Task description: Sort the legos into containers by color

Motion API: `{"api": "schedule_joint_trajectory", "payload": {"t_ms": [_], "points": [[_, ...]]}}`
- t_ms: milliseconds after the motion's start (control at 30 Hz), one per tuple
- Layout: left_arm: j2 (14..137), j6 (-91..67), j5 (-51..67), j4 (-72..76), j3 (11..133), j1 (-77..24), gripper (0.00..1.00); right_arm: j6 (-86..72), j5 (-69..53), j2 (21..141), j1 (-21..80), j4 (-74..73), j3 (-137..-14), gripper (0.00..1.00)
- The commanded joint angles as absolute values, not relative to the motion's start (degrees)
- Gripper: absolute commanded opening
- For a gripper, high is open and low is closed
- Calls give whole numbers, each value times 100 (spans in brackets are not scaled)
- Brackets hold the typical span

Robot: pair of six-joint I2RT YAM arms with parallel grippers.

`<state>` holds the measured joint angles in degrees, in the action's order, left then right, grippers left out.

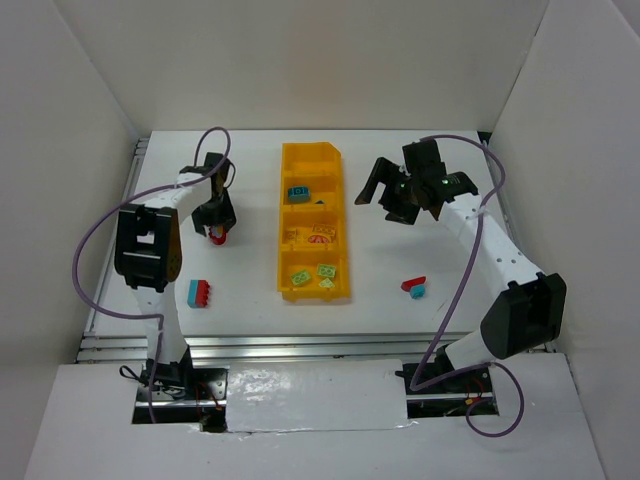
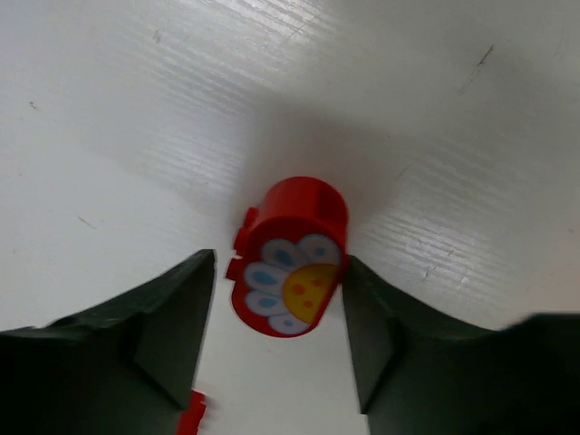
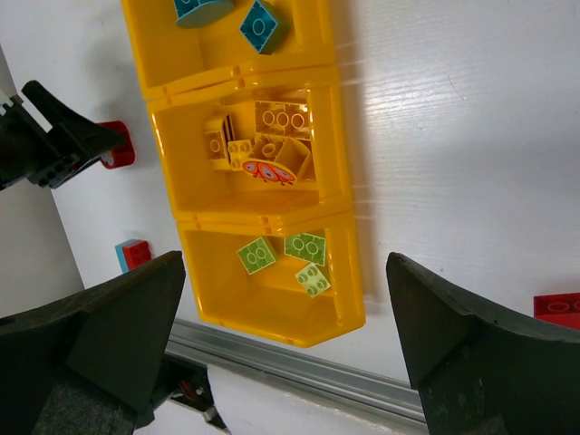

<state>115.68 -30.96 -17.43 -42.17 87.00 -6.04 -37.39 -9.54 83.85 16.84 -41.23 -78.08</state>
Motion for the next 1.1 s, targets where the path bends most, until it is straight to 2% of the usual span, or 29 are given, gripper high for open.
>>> {"api": "schedule_joint_trajectory", "payload": {"t_ms": [0,33,67,167,233,267,300,433,600,900,1067], "points": [[11803,-2944,-1582,-4139,8868,-519,64,-3639,-993,8437,1661,-3973,-7919,100],[11821,-2953,-1573,-4148,8920,-519,53,-3639,-984,8446,1661,-3981,-7936,100],[11804,-2953,-1538,-4157,8982,-519,36,-3639,-984,8446,1661,-3999,-7963,100],[11716,-2936,-1451,-4113,9148,-519,22,-3621,-949,8464,1661,-4008,-7989,100],[11768,-2892,-1398,-4166,9342,-519,16,-3630,-958,8490,1661,-4008,-7998,100],[11864,-2874,-1389,-4279,9604,-519,4,-3630,-975,8499,1661,-4008,-8007,100],[11891,-2839,-1276,-4298,9720,-510,0,-3630,-984,8525,1661,-4008,-8007,100],[11708,-2751,-520,-3877,10037,-519,0,-3621,-984,8543,1661,-4034,-8059,100],[11610,-2961,517,-2603,10335,-519,0,-3577,-993,8561,1661,-4078,-8104,100],[12119,-3725,2038,-84,10520,-641,0,-3516,-914,8367,1661,-4183,-7937,100],[12883,-4034,2574,518,11258,-782,0,-3489,-827,8218,1652,-4175,-7805,100]]}}
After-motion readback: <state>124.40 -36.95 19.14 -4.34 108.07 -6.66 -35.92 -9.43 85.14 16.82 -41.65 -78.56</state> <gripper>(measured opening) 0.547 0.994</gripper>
